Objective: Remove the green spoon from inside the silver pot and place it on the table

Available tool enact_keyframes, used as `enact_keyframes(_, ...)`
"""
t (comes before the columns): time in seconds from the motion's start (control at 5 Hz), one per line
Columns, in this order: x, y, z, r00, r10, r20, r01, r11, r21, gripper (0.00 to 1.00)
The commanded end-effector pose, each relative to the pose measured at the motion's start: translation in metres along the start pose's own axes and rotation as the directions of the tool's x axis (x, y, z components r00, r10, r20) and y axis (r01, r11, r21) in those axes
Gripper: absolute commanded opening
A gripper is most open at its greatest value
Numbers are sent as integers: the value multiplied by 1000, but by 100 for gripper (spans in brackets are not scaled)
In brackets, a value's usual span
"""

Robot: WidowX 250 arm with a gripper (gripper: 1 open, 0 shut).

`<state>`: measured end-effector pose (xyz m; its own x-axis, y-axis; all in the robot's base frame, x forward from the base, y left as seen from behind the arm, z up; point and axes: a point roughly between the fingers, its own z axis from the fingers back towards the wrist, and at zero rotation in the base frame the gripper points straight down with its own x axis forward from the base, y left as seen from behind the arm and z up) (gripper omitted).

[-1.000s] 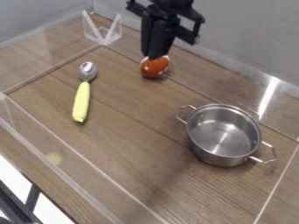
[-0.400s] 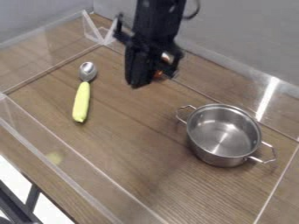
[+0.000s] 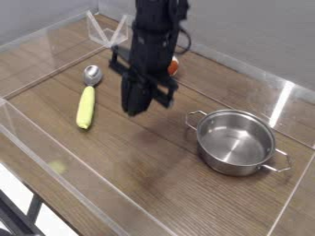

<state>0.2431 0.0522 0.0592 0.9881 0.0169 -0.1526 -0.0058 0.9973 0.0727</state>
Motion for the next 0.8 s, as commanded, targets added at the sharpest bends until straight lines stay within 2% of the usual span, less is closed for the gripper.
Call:
enact_keyframes(0.0,9,-8,-11,997,75,30,-75,997,-2,0)
enact_keyframes(0.2,4,-5,-16,996,82,32,-82,997,-8,0)
enact_keyframes(0.4,-2,-1,-14,995,94,35,-93,995,-23,100)
enact_keyframes(0.6,3,7,-9,995,92,43,-91,995,-41,100)
